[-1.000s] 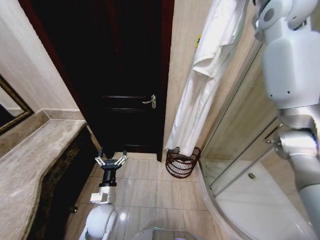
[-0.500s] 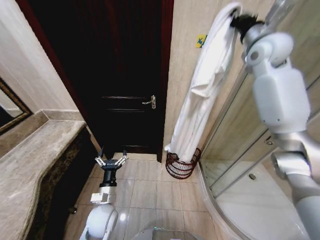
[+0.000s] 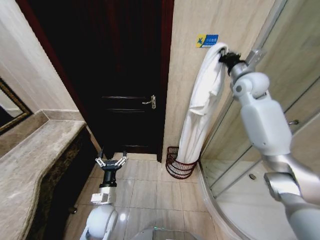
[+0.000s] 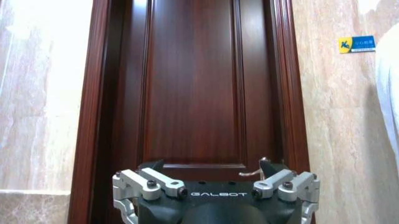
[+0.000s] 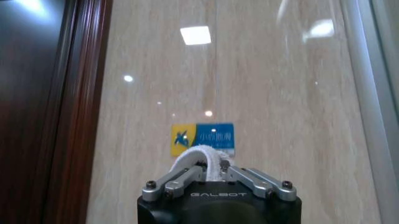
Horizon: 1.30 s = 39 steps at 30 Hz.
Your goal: Discard the used towel into the hamper.
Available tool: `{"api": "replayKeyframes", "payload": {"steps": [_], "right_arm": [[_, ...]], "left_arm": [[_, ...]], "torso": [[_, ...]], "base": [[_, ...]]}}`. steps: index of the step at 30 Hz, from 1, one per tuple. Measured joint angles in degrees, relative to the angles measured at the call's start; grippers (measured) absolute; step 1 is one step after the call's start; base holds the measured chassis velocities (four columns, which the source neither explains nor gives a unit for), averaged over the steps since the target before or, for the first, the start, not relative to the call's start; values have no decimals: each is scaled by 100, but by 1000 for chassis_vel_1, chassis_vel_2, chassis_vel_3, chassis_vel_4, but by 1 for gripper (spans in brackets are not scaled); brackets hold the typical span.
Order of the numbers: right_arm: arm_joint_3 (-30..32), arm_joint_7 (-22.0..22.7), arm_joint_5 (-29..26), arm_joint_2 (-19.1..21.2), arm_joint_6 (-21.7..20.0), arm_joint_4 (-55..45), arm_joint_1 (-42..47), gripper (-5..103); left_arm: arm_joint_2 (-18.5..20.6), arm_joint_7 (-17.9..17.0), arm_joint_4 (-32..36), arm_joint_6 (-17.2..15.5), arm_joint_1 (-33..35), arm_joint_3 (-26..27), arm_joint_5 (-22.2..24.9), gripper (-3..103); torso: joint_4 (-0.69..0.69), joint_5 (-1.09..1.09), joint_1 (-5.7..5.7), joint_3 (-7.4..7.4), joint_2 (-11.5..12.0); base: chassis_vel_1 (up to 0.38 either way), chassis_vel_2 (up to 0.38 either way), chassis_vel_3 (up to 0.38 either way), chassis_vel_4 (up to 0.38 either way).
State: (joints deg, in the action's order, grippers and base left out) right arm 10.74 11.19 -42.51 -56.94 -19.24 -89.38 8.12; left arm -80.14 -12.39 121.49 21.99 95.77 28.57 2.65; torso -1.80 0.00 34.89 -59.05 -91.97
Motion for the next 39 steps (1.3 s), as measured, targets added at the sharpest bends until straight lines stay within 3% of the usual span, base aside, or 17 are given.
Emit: {"api": "replayKeyframes", "payload": {"steps": [8, 18, 39], "right_arm": [[263, 39, 210, -199, 129, -278, 868, 4], [799, -260, 802, -456, 455, -171, 2105, 4], [1197, -728, 2013, -1184, 1209, 1343, 2646, 4]], "left_arm": [[-7, -11, -55, 78, 11, -21, 3, 100], [1, -6, -229, 177, 20, -62, -48, 100], [-20, 6, -263, 174, 23, -140, -132, 100]], "torso": [[-1, 0, 0, 0, 0], [0, 0, 0, 0, 0], [0, 0, 1, 0, 0]], "base": [[0, 0, 0, 0], [0, 0, 0, 0], [0, 0, 0, 0]]}}
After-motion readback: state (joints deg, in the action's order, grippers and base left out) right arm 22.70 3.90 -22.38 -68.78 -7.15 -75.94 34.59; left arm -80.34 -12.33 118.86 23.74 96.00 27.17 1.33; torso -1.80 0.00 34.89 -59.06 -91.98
